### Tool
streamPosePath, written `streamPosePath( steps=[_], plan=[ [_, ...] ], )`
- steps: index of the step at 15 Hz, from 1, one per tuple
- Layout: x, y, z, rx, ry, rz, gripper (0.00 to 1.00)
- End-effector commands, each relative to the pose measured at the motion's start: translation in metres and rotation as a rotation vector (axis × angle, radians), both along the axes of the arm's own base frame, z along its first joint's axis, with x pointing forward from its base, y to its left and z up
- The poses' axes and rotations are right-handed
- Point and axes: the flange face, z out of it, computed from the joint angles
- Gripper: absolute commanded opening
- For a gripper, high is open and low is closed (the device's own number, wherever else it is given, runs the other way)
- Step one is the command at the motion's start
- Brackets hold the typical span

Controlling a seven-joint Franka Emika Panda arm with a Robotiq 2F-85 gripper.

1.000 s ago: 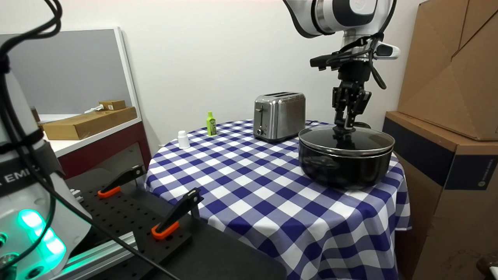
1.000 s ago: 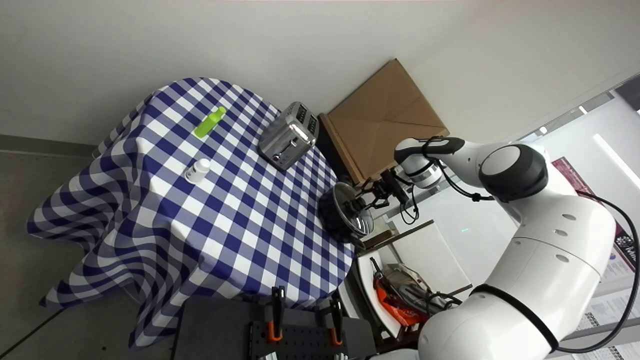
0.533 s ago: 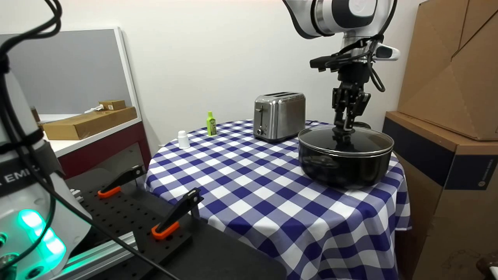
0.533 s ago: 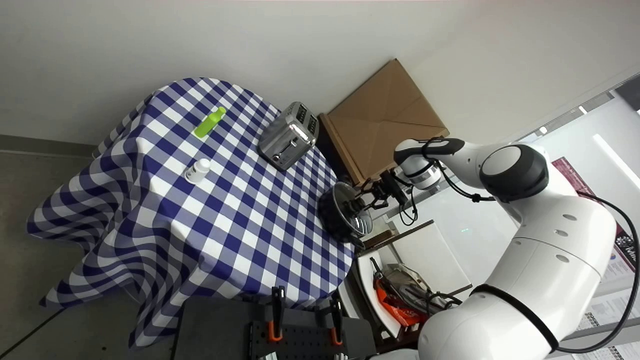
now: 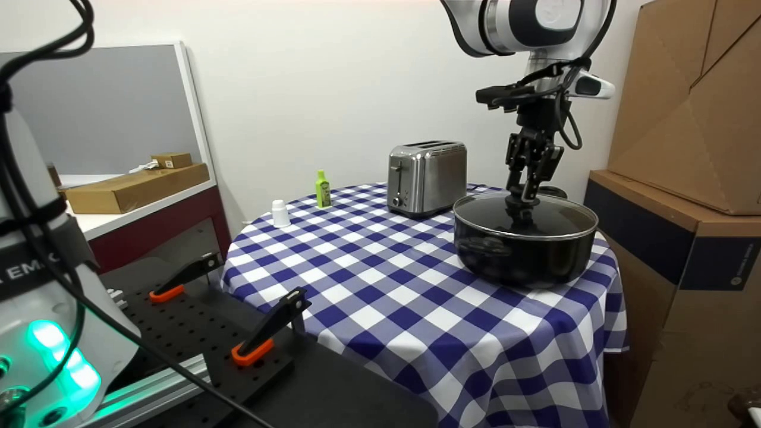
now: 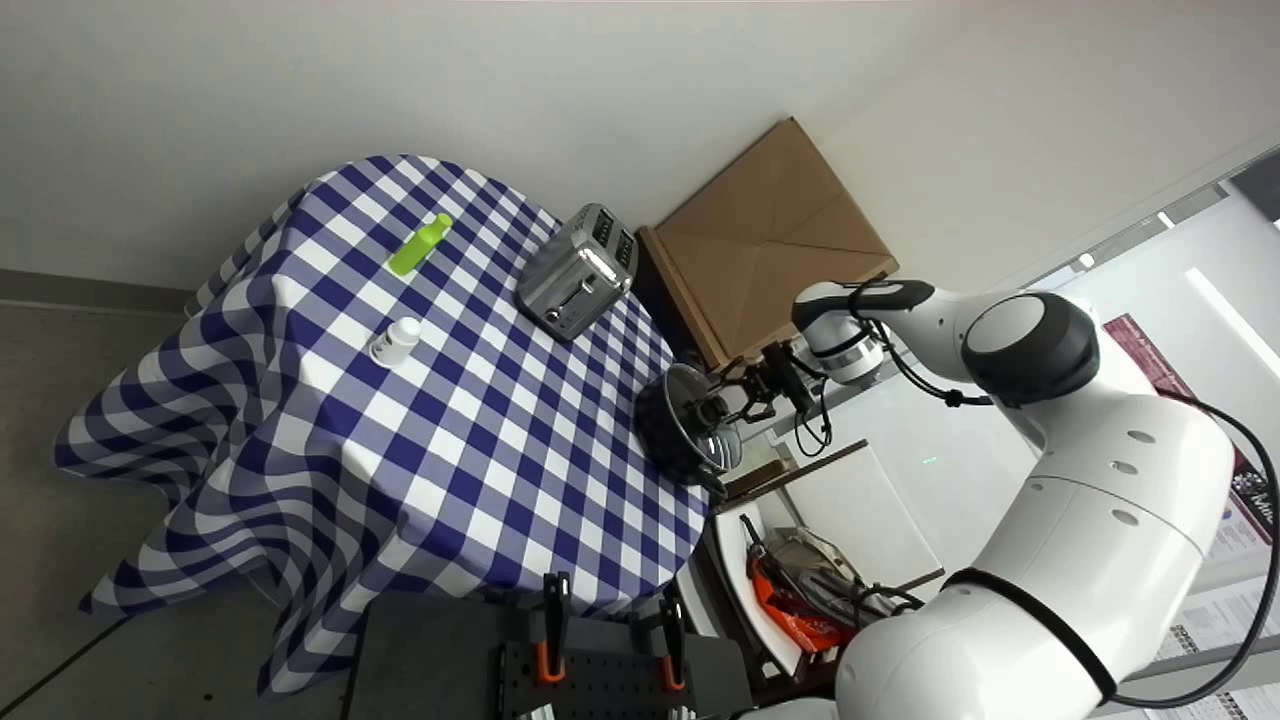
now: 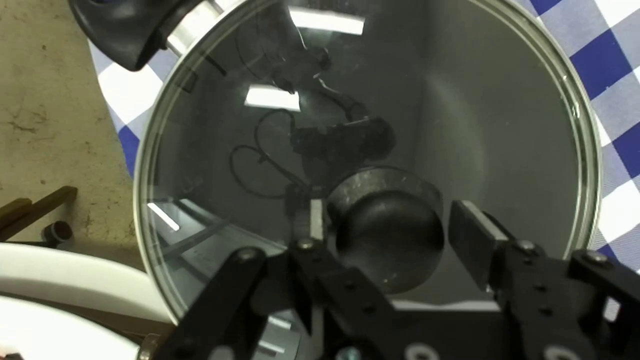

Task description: Put the lid on the pot

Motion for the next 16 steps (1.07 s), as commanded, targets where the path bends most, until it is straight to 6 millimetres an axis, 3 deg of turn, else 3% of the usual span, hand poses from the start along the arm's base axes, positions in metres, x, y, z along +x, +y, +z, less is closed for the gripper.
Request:
streamPosePath(
  steps=[1, 4, 8, 16],
  plan=[
    [-0.011, 0.003, 0.015, 0.076, -0.007, -0.034, 0.95],
    [-0.032, 0.008, 0.047, 0.138, -0.005, -0.04, 1.0],
    [-0.083, 0.028, 0.103, 0.197, 0.072, 0.035, 1.0],
    [-0.174, 0.109, 0.189, 0.096, 0.092, 0.325, 1.0]
  ],
)
